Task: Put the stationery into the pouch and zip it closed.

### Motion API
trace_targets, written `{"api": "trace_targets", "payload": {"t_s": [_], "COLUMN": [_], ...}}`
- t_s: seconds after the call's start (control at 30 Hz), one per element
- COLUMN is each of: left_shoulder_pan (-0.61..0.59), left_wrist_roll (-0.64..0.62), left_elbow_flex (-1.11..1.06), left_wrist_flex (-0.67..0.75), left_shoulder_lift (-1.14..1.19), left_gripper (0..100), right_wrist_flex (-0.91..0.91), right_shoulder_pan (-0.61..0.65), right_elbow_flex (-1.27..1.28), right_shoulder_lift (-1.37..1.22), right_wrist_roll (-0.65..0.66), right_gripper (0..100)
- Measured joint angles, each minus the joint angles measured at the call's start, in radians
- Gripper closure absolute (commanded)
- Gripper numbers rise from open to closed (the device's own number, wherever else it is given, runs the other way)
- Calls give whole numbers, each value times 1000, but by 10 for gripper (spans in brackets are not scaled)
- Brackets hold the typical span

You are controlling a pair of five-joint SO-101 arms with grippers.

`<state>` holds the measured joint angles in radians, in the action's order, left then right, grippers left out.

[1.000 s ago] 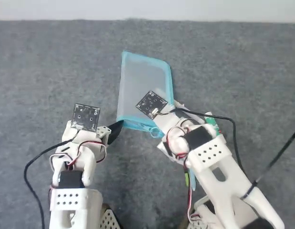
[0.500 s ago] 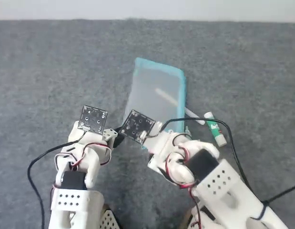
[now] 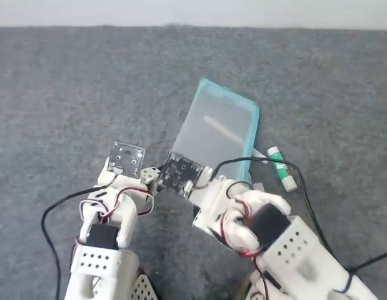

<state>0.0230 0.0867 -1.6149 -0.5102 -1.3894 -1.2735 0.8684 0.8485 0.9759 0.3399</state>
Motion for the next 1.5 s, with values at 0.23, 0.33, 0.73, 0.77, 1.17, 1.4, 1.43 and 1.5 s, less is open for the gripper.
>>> {"api": "trace_targets", "payload": {"t_s": [0.23,0.33,0.73,0.77,1.17,1.4,1.43,1.5], "left_shoulder_pan": [89,98,52,25,-98,-98,-98,-98], "left_wrist_roll": [-2,-2,-3,-3,-6,-6,-5,-5], "left_elbow_flex": [-71,-74,-74,-74,-74,-74,-74,-74], "left_wrist_flex": [130,146,146,146,146,146,146,146], "left_shoulder_lift": [0,0,0,0,0,0,0,0], "left_gripper": [836,910,988,988,988,988,988,988], "right_wrist_flex": [5,9,15,17,17,41,55,80], "right_shoulder_pan": [25,25,-186,-207,-353,-437,-453,-473], "right_elbow_flex": [35,41,41,41,40,-17,-23,-26], "right_shoulder_lift": [34,35,35,35,28,-166,-196,-245], "right_wrist_roll": [0,0,34,37,44,44,44,44], "right_gripper": [993,993,993,993,993,992,992,992]}}
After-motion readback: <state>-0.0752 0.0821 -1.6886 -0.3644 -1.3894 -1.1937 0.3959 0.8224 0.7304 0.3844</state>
